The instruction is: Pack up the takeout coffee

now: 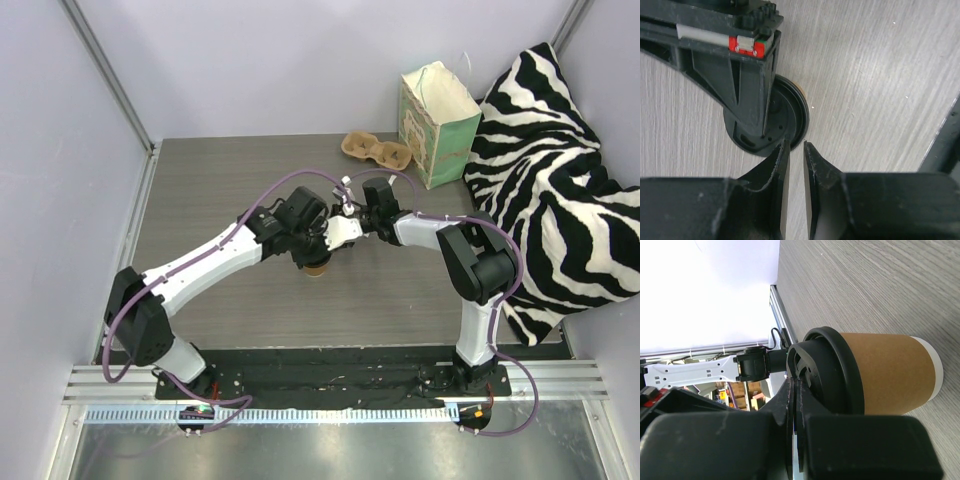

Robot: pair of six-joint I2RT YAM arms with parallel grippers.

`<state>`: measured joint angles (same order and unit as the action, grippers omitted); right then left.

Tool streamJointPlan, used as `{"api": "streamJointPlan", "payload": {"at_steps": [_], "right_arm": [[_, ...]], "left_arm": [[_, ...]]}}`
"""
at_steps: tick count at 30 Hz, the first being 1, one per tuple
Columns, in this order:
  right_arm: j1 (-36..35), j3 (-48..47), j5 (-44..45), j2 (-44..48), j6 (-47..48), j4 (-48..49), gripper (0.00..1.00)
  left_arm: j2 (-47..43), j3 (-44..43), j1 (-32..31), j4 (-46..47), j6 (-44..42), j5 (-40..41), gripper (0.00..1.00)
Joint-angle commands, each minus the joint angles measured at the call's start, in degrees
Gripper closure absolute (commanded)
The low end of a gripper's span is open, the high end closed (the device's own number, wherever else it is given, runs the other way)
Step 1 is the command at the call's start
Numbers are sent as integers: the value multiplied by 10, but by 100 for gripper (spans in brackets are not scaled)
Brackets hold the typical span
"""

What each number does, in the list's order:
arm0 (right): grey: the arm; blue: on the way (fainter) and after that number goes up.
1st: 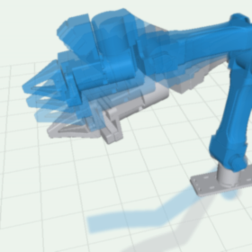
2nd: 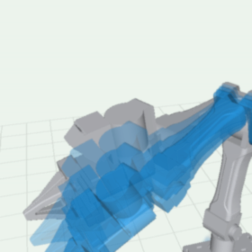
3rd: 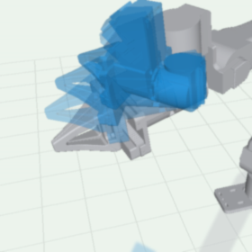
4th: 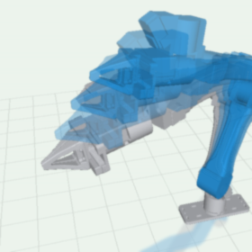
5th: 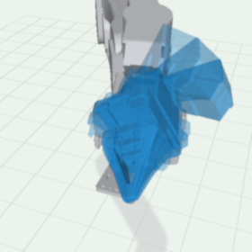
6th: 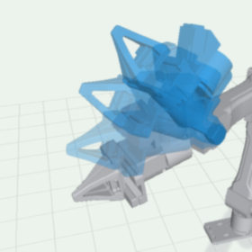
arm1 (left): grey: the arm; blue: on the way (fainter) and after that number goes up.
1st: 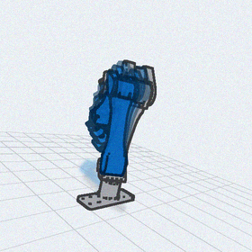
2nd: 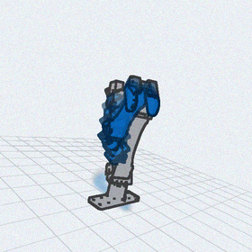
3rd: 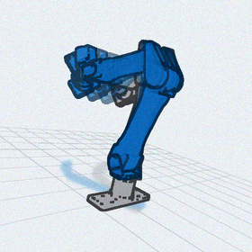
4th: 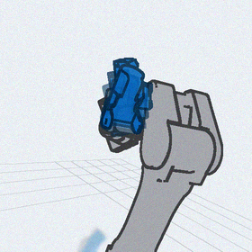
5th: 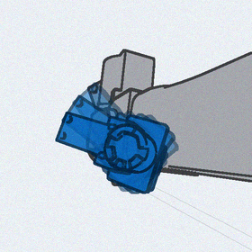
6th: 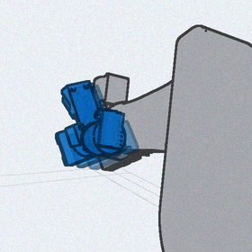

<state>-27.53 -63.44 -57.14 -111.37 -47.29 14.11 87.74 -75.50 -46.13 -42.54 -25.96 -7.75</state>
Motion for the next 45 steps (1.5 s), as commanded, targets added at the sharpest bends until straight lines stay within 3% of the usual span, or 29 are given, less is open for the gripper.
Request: {"api": "streamJointPlan", "payload": {"at_steps": [1, 7, 14, 26, 31, 38, 45], "right_arm": [[-2, 12, 56, -36, 37, -52, 99], [-2, 14, 55, -42, 39, -53, 99], [-1, 14, 56, -42, 39, -52, 99], [-1, 12, 59, -42, 40, -53, 99], [-1, 12, 59, -44, 37, -51, 99], [-1, 11, 56, -48, 33, -48, 99], [-1, 14, 54, -48, 34, -48, 99]], "left_arm": [[28, 25, -2, 48, -25, -7, 79], [66, 83, 1, 107, -47, 14, 83], [67, 83, 14, 88, -52, 12, 93], [14, -72, 10, -32, -29, -19, 89], [17, -41, 10, -10, -34, -26, 89], [65, 68, 10, 62, -53, -10, 89], [52, 76, 10, 49, -59, -9, 91]]}}
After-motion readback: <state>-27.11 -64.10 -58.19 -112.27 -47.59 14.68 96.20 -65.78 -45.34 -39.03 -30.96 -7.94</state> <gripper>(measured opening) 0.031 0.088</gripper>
